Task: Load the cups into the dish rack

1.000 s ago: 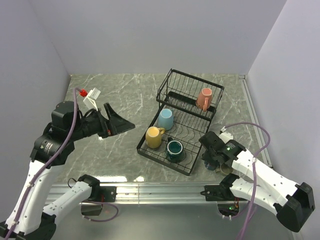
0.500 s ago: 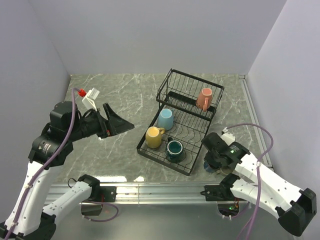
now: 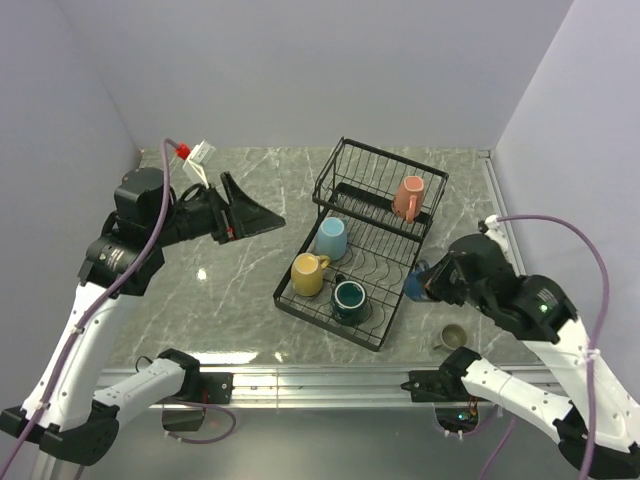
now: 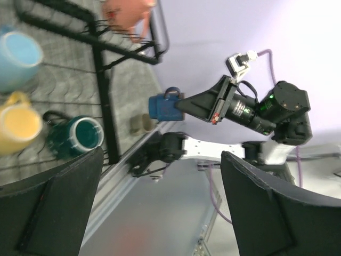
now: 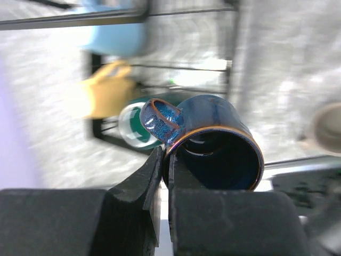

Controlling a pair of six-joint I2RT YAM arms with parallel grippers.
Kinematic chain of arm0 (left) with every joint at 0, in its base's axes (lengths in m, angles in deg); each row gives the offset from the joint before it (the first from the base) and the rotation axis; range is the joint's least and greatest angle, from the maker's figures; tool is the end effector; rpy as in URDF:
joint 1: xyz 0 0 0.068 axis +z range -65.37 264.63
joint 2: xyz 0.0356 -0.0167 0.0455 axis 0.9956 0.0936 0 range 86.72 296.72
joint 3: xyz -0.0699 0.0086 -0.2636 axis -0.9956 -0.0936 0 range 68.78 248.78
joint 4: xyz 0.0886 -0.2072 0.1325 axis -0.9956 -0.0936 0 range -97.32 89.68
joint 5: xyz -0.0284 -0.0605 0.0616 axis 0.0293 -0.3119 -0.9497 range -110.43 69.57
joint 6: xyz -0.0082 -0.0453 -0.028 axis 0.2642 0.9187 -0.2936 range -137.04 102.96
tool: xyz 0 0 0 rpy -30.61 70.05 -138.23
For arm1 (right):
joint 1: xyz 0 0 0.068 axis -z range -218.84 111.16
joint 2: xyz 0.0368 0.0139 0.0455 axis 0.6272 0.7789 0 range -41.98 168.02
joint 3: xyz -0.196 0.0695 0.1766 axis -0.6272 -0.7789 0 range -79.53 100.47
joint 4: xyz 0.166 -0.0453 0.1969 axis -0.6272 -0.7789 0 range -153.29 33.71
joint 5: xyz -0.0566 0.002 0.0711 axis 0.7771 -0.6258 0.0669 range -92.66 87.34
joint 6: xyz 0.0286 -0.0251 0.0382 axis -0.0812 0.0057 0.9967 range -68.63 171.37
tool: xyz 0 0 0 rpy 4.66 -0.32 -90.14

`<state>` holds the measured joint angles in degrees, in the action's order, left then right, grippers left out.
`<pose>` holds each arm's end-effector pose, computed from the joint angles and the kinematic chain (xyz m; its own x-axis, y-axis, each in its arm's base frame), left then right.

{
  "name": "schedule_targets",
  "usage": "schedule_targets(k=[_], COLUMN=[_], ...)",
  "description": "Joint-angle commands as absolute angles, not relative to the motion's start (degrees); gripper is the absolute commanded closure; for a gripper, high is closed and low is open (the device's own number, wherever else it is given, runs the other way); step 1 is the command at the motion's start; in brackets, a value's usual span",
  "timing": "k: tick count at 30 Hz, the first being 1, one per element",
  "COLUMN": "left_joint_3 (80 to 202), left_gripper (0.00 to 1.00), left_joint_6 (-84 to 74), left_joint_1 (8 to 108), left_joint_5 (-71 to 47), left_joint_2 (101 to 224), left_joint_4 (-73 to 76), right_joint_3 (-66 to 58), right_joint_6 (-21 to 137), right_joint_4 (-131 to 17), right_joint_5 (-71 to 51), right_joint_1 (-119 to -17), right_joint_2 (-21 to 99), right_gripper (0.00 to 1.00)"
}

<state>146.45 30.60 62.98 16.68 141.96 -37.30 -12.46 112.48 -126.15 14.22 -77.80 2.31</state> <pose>0.1520 -0.0834 0.4536 -0.7758 -0.3261 -0.5402 0.3914 0.4228 -0.8174 0.0899 0.0594 0.3689 -0.6672 0.5379 -0.5153 0.2822 0.8228 0.4934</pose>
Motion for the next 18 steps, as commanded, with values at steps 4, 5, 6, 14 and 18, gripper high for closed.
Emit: schedule_targets(k=[4,5,6,14,18], left_joint_3=[141.65,140.77,140.68,140.41,141.29], left_gripper=[0.00,0.01,0.01,0.01,0.01], left_joint_6=[45.50,46.76,47.29,47.39,45.55], left_joint_1=[63.19,63.19,63.19,63.19,63.10], left_joint_5=[31.16,31.60,31.78,30.73,30.03], left_joint_2=[142.35,142.53,142.79,147.01,148.67], left_joint_4=[-6.11,-4.04,-2.89,-0.77,-1.90], right_joint_3=[-4.21,-3.68,-3.07,-3.15,-8.23], right_joint_6=[108.77,108.94,109.20,115.52,122.37], right_joint_4=[-103.16,-97.22,-94.29,-68.53,-57.45], right_joint_5=[-1.50,-2.48,-6.75,-18.56,-21.56], right_joint_1=[-77.60,-77.51,-77.60,-76.81,-76.63], right_joint_2=[2.40,2.93,3.97,9.69,10.75], right_gripper=[1.00,1.00,1.00,1.00,1.00])
